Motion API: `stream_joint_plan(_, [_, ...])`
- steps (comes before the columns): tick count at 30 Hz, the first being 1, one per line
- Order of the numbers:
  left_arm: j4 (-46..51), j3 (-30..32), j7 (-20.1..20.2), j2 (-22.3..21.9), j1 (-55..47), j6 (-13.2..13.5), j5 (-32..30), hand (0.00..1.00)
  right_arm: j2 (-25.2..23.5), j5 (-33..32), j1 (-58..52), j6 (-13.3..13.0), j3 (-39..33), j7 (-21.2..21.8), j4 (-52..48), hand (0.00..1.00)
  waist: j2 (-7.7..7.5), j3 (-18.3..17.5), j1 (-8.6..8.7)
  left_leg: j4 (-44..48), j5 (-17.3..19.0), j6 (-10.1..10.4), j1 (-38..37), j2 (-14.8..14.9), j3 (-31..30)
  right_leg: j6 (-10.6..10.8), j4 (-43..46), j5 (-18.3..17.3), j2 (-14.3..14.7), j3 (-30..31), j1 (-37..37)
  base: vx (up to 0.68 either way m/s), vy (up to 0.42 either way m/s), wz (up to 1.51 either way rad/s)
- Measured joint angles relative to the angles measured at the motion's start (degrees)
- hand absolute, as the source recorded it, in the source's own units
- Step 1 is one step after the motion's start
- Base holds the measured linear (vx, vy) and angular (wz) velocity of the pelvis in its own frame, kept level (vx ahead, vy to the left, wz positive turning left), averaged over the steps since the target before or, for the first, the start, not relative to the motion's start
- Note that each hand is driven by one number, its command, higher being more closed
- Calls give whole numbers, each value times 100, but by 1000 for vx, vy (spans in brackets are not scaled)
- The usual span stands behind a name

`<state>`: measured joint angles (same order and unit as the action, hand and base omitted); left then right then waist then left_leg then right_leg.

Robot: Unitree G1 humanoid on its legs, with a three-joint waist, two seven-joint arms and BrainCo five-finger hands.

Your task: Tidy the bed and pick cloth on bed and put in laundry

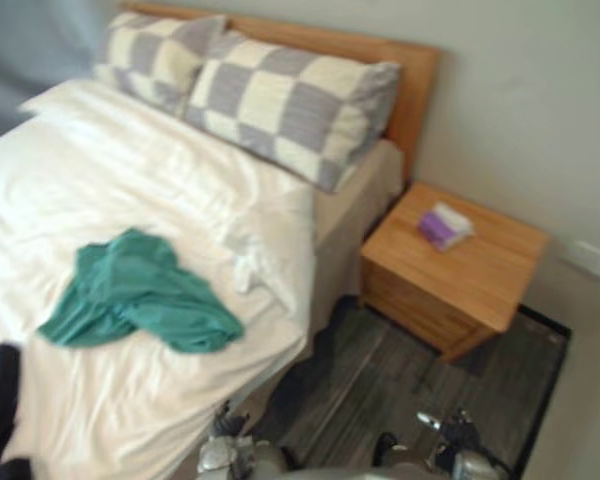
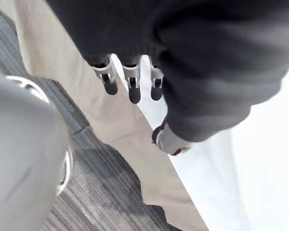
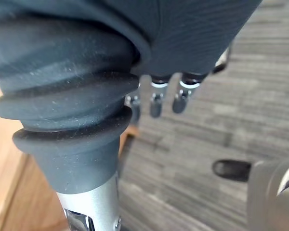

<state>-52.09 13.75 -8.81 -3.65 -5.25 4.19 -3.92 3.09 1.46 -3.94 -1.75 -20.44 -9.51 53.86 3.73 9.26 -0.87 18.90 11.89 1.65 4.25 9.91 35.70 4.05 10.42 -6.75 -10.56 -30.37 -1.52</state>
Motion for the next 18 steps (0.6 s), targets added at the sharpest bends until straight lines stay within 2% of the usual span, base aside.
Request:
stream_joint_plan(1, [-7, -22, 3, 45, -21, 3, 35, 0, -2, 61, -38, 22, 1, 21, 154, 0, -76, -43, -6, -111, 16, -343, -87, -217, -114, 248, 600, -347, -241, -303, -85, 303, 95, 166])
stream_joint_plan(2, [-50, -55, 3, 116, 25, 0, 111, 0, -20, 103, -66, 68, 5, 64, 181, 0, -175, -24, 19, -224, 8, -356, -171, -398, -416, 344, 1567, -520, -593, -386, -8, 268, 85, 134])
stream_joint_plan(3, [-85, -68, 3, 122, 20, -12, 117, 0, -38, 107, -84, 68, 6, 87, 181, 0, -233, -13, 29, -285, 8, -372, -204, -481, -594, 316, 2103, -472, -786, -353, 121, 271, 92, 147])
stream_joint_plan(4, [-149, -83, 4, 215, -10, -22, 119, 0, -34, 89, -88, 55, -41, 93, 100, 0, -252, -69, 57, -444, -49, -462, -366, -634, -963, 193, 3439, 52, -1081, 240, 652, 302, 54, 158])
stream_joint_plan(5, [-183, -95, 2, 274, -31, -44, 118, 0, -48, 92, -96, 63, -33, 91, 116, 0, -301, -65, 95, -521, -100, -485, -457, -687, -1347, 390, 3989, 47, -981, 963, 1005, 310, 10, 165])
stream_joint_plan(6, [-204, -89, -3, 312, -53, -62, 119, 0, -69, 93, -105, 63, -24, 94, 121, 0, -271, -42, 139, -541, -122, -496, -475, -687, -1500, 437, 4019, -146, -875, 1179, 1069, 326, -100, 161])
stream_joint_plan(7, [-225, -66, -5, 358, -81, -78, 117, 0, -125, 87, -125, 56, 8, 95, 103, 0, -334, -41, 155, -599, -165, -489, -522, -690, -1845, 366, 3908, -404, -698, 1495, 1109, 246, -131, 171])
stream_joint_plan(8, [-244, -23, -8, 366, -98, -82, 132, 0, -176, 85, -160, 49, -9, 77, 88, 0, -367, -63, 160, -666, -234, -416, -542, -689, -2253, 308, 3546, -545, -388, 1968, 1187, 332, -230, 229])
stream_joint_plan(9, [-253, 42, -6, 350, -80, -85, 154, 0, -204, 82, -182, 41, -17, 79, 70, 0, -373, -69, 155, -703, -291, -342, -506, -705, -2776, 219, 2990, -597, -98, 2588, 1201, 237, -212, 203])
stream_joint_plan(10, [-259, 64, -8, 346, -68, -87, 158, 0, -223, 78, -199, 40, -27, 79, 36, 0, -384, -75, 155, -697, -308, -314, -475, -719, -2960, 217, 2784, -595, -5, 2889, 1187, 252, -297, 209])
stream_joint_plan(11, [-258, 159, -8, 332, -61, -89, 159, 0, -277, 67, -212, 34, -41, 79, 4, 0, -434, -105, 137, -705, -361, -225, -421, -778, -3314, 209, 2348, -581, 118, 3582, 1143, 169, -298, 192])
stream_joint_plan(12, [-251, 281, -9, 318, -73, -98, 172, 0, -352, 10, -216, 37, -41, 81, -5, 0, -571, -179, 136, -711, -408, -126, -408, -854, -3514, 293, 1719, -437, 76, 4006, 997, 156, -316, 181])
stream_joint_plan(13, [-245, 336, -9, 326, -74, -98, 172, 0, -402, -18, -221, 37, -41, 81, -5, 0, -625, -208, 130, -722, -429, -65, -415, -893, -3548, 315, 1444, -217, 15, 4019, 908, 119, -360, 149])
stream_joint_plan(14, [-262, 512, -12, 300, -81, -109, 175, 0, -533, -113, -194, 39, -29, 100, 34, 0, -666, -258, 63, -873, -437, 105, -549, -858, -3615, 562, 1149, -234, -71, 3986, 712, 92, -404, 59])
stream_joint_plan(15, [-258, 678, -12, 208, -105, -101, 167, 0, -559, -115, -133, 49, -22, 131, 49, 0, -541, -316, -75, -1090, -529, 254, -644, -651, -3521, 476, 792, -300, 50, 3876, 553, 71, -411, 25])
stream_joint_plan(16, [-260, 734, -11, 145, -131, -103, 168, 0, -527, -120, -102, 24, -22, 141, 41, 0, -462, -352, -82, -1152, -564, 312, -656, -561, -3483, 469, 601, -295, 106, 3827, 480, 48, -368, -33])
stream_joint_plan(17, [-316, 850, -4, -33, -169, -109, 160, 0, -448, -143, -55, 19, -23, 145, 41, 0, -225, -379, -72, -1283, -650, 448, -720, -296, -3366, 312, 278, -124, 356, 3775, 307, 9, -275, -11])
stream_joint_plan(18, [-384, 866, 22, -74, -162, -106, 160, 0, -429, -166, -72, 21, -68, 144, 32, 0, -132, -392, 23, -1365, -739, 585, -766, -89, -3226, 220, 122, -35, 523, 3667, 188, -8, -279, -4])
